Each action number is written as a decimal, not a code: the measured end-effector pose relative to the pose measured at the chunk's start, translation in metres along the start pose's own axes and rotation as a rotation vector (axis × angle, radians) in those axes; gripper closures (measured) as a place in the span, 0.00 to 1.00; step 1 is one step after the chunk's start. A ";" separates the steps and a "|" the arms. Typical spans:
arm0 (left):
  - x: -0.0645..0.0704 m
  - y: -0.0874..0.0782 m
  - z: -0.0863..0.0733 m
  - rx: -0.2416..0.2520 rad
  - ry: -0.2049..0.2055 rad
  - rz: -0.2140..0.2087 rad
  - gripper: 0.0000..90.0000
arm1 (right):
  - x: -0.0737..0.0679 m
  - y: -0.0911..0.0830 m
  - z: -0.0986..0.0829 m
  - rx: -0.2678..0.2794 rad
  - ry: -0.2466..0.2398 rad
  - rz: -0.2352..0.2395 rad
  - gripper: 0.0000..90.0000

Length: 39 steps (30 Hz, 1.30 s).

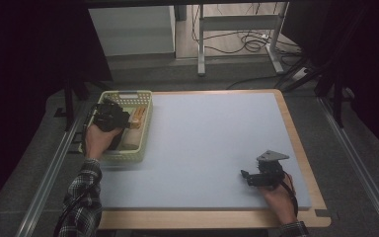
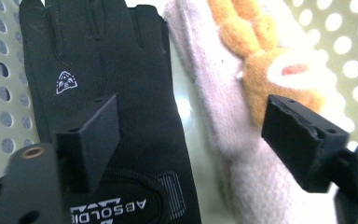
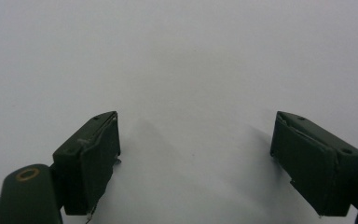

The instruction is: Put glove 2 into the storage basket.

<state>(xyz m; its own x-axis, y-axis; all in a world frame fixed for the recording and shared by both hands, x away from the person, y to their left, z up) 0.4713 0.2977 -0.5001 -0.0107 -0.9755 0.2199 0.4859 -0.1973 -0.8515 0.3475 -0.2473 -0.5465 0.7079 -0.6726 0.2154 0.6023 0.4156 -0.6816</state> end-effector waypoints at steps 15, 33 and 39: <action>-0.007 -0.020 -0.008 0.078 0.011 -0.079 0.11 | 0.000 0.000 0.000 0.000 0.000 -0.001 0.17; 0.007 -0.048 -0.018 0.157 0.107 -0.169 0.06 | 0.000 0.000 0.000 0.000 -0.001 -0.003 0.17; 0.016 -0.055 -0.022 0.164 0.153 -0.179 0.06 | 0.000 0.000 0.000 0.000 -0.001 -0.003 0.17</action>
<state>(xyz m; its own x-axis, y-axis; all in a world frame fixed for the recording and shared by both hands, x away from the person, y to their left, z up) 0.4251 0.2905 -0.4606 -0.2350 -0.9323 0.2749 0.5993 -0.3616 -0.7142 0.3473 -0.2471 -0.5464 0.7064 -0.6733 0.2183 0.6044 0.4133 -0.6811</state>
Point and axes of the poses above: each handheld gripper's, and its own axes: y roughly forward along the jaws, z roughly out of its top, x roughly to its right, the point moved 2 cm from there along y, roughly forward along the jaws, and after that the axes turned 13 degrees about -y, right-handed, at the moved point
